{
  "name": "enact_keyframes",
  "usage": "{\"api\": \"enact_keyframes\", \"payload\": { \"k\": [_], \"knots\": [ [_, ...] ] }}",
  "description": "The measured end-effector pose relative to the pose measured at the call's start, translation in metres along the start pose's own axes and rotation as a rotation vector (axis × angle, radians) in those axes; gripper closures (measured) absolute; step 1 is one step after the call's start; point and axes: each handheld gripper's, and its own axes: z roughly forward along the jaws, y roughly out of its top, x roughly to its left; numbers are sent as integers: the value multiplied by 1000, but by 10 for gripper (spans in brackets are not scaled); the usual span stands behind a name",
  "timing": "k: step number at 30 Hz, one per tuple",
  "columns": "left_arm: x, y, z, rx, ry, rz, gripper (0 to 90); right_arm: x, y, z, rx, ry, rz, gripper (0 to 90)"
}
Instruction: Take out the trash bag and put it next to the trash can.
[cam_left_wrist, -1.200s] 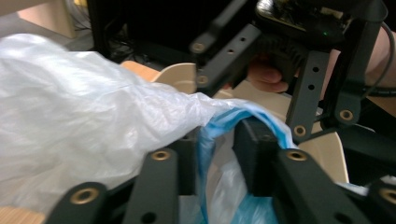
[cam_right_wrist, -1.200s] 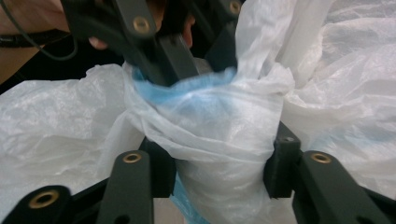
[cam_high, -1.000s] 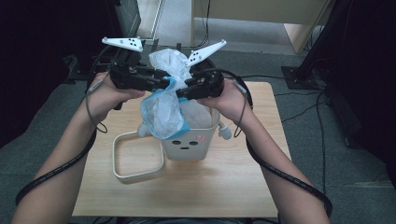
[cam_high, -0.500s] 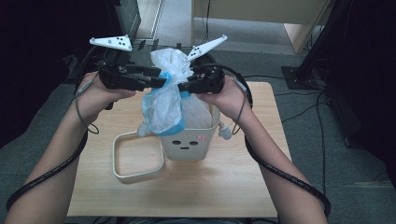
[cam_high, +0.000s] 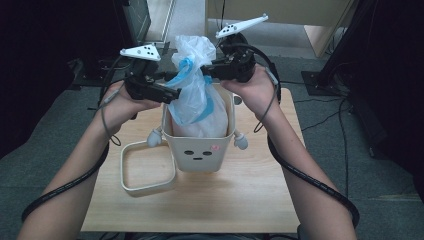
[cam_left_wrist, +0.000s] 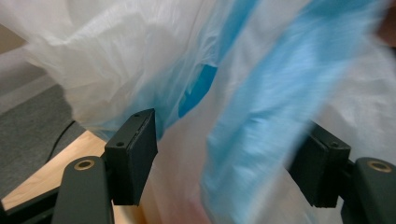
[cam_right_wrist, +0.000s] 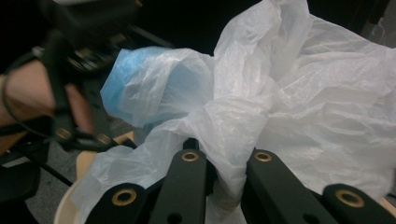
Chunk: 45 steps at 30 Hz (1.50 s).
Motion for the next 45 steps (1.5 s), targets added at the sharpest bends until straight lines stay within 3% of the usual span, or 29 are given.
{"api": "enact_keyframes", "payload": {
  "k": [2,6,8,11,15,17,21,24,29,32,36,40,45],
  "knots": [
    [0,0,7,-14,-28,-14,319,3,3,-2,-15,22,-1,900],
    [2,0,14,-26,-100,-54,549,4,5,-4,-28,28,-7,900],
    [-1,1,16,-12,-125,-36,703,1,4,-4,-34,16,-3,900],
    [-4,3,18,23,-169,-24,843,-8,1,-3,-27,-3,5,900],
    [-5,6,15,46,-236,-37,874,-19,-8,3,4,-25,-13,899],
    [-3,9,11,24,-247,-42,880,-24,-15,9,22,-26,-16,898],
    [9,12,8,-13,-253,-100,886,-26,-29,22,40,21,4,900],
    [17,9,10,-32,-259,-140,888,-24,-33,26,58,22,3,889],
    [27,10,9,-61,-229,-192,889,-33,-36,18,35,-28,36,666],
    [33,12,6,-51,-200,-215,888,-38,-39,9,22,-14,40,581],
    [36,15,7,-38,-165,-216,888,-41,-45,-1,0,36,51,489],
    [33,21,13,-16,-156,-205,888,-40,-47,-1,-30,153,90,417],
    [23,29,24,12,-182,-178,888,-29,-43,18,-1,152,66,334]
  ]
}}
